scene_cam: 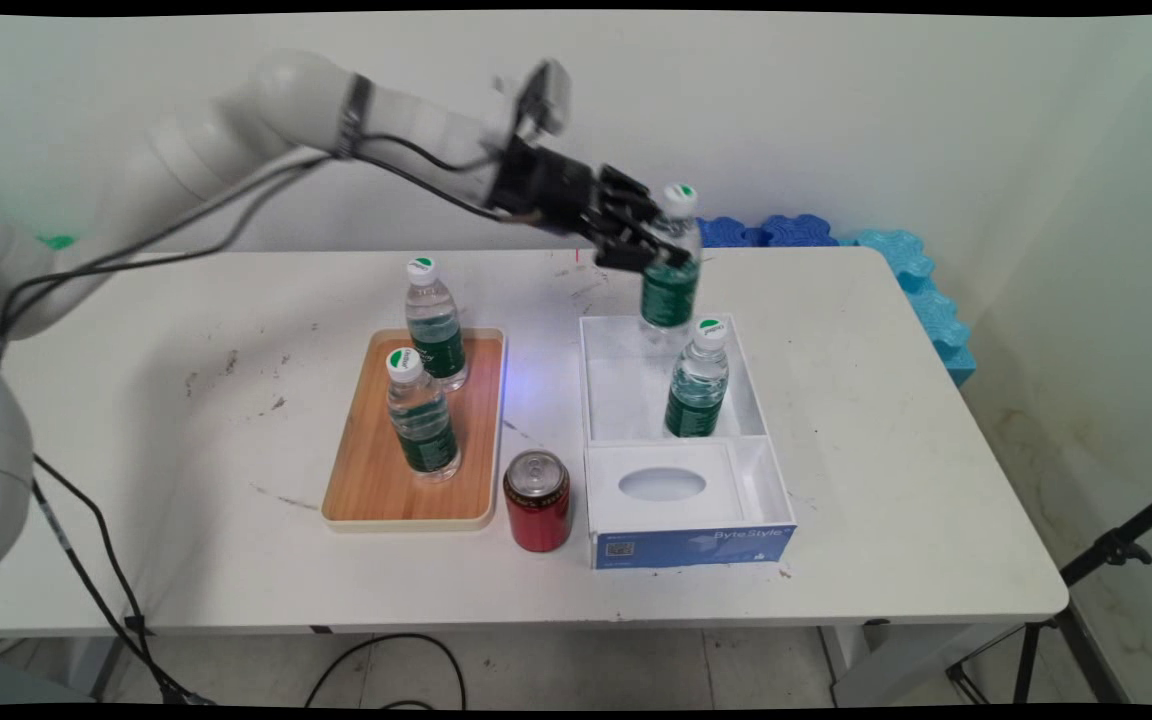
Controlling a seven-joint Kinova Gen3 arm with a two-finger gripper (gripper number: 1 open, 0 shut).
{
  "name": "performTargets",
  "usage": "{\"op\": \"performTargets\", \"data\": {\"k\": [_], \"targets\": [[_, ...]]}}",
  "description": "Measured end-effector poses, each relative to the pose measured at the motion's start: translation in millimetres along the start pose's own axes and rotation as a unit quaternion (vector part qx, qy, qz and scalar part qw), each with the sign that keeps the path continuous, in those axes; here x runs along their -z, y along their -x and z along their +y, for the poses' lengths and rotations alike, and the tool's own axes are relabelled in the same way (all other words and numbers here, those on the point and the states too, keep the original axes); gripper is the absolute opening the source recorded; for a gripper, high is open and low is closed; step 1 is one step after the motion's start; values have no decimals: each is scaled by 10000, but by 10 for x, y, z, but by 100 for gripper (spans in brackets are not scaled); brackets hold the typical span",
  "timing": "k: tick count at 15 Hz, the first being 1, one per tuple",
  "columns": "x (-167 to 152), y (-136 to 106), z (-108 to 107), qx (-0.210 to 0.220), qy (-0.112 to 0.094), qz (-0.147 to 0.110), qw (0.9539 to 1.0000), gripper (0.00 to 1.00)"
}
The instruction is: Place the picked object on the tray
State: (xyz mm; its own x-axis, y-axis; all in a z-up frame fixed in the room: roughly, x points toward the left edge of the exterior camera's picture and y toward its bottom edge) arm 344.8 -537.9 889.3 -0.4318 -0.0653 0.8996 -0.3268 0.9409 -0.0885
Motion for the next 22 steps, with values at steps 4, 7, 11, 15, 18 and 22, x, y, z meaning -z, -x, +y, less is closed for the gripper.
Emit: {"op": "performTargets", "data": {"k": [4,7,11,15,18,22], "targets": [[840,-165,52,-58,139,212,9997,0],[1430,-168,103,-173,297,272,9990,0],[2072,-3,194,-273,471,179,9984,0],[2530,219,310,-329,634,49,9974,0],[2800,418,386,-419,678,-115,9968,0],[3013,705,470,-545,618,-337,9960,0]]}}
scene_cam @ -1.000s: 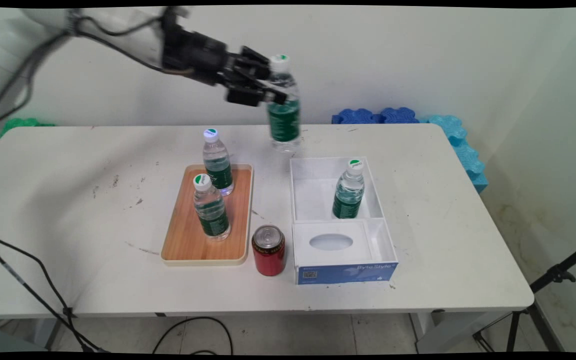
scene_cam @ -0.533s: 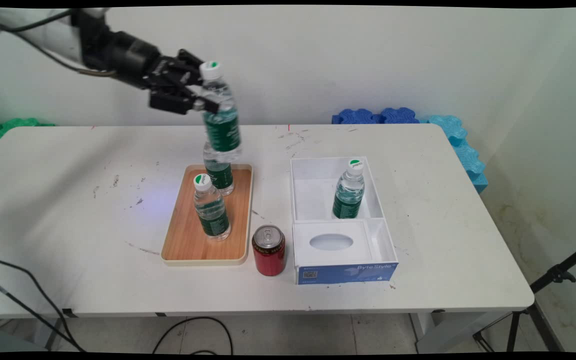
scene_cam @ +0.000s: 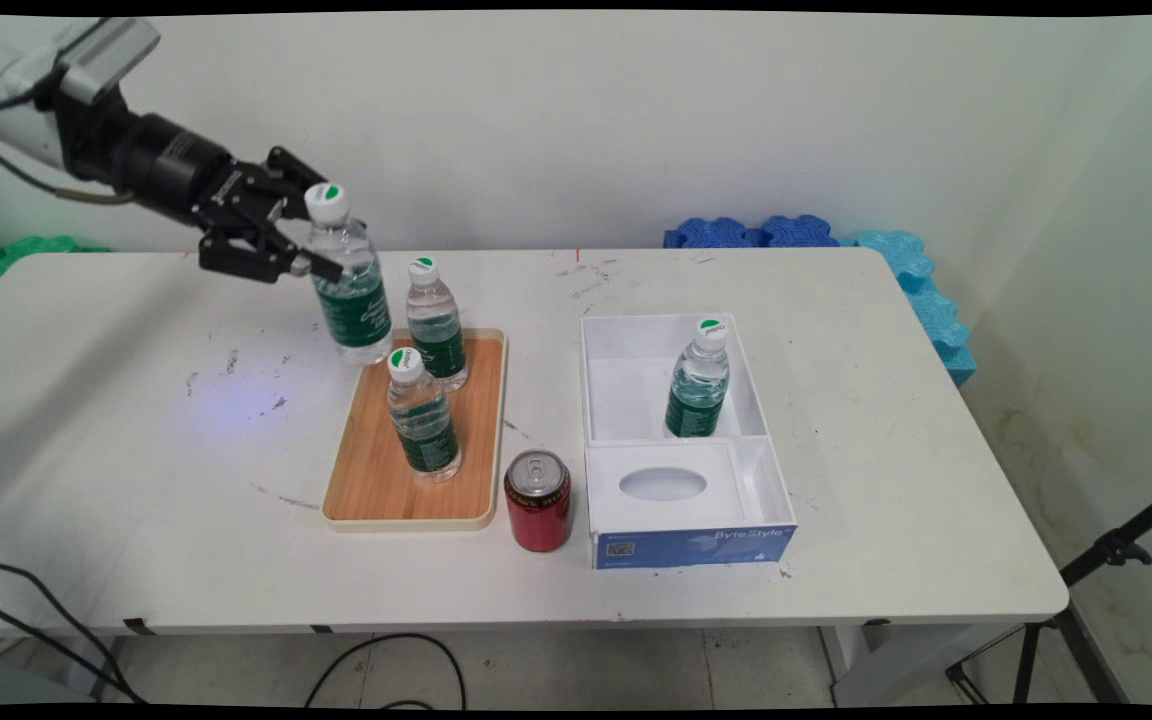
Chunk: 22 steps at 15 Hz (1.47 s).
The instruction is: Place the picked object on the tray
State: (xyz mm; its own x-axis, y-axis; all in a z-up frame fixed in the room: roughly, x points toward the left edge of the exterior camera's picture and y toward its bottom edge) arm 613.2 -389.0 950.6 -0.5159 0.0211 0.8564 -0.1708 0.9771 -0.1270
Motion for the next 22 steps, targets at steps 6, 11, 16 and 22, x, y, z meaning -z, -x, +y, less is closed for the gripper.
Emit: {"op": "performTargets", "data": {"k": [6,11,16,22], "targets": [[-72,398,201,132,-41,-157,9998,0],[-251,692,385,220,-5,-245,9995,0],[-440,921,461,261,-90,-252,9993,0],[-591,1056,469,298,-195,-186,9992,0]]}}
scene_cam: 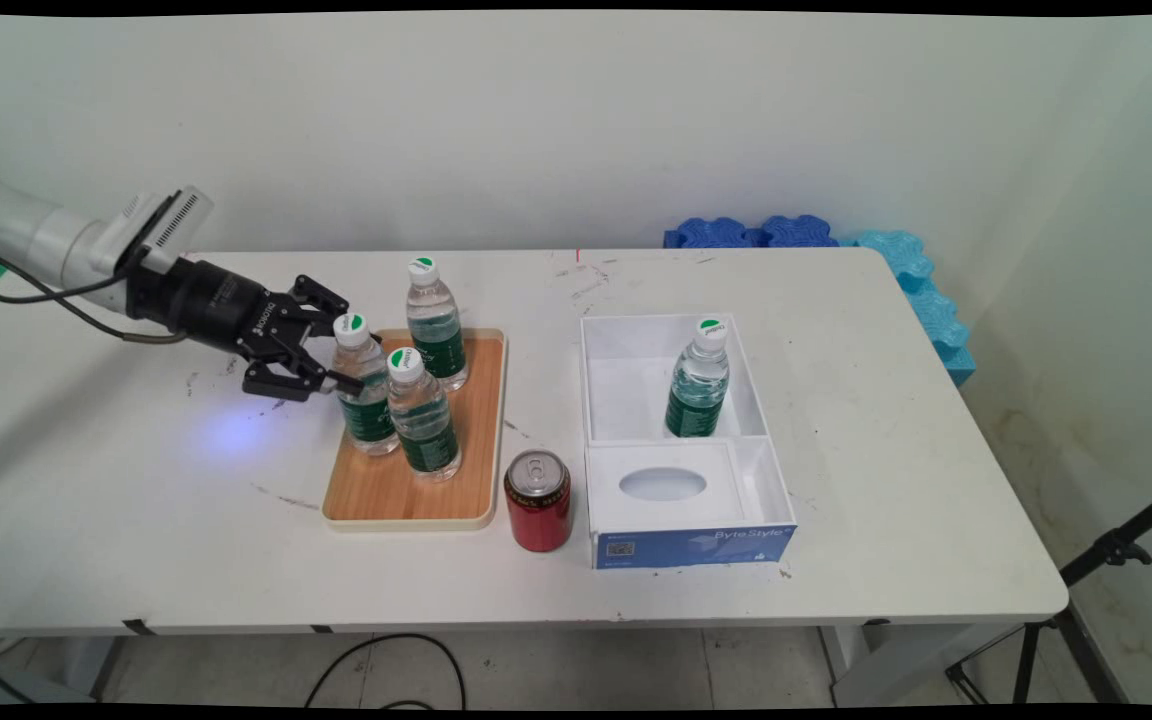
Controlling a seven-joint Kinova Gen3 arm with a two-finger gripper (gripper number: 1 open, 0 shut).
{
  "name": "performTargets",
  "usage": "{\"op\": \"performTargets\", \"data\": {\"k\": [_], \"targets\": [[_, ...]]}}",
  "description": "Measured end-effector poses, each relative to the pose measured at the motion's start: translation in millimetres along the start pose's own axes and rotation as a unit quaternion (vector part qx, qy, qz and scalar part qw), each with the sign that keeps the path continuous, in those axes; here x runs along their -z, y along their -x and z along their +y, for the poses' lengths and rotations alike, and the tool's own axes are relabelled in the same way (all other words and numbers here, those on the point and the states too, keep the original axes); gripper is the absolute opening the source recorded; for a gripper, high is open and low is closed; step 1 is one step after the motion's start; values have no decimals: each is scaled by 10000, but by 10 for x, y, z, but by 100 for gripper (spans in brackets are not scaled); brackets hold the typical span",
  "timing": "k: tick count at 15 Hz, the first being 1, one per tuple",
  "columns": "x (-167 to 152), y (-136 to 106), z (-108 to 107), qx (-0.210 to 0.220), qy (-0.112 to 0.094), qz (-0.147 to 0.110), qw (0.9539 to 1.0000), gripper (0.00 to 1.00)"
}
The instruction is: Place the picked object on the tray
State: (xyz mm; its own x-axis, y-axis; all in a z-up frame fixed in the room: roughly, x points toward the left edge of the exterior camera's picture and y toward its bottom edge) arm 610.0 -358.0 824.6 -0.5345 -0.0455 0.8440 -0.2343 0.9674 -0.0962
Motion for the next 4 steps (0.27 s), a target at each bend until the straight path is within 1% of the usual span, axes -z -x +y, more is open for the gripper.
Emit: {"op": "performTargets", "data": {"k": [1,4], "targets": [[-11,14,1,9,-6,1,10000,100],[-47,67,1,51,-52,17,10000,100]]}}
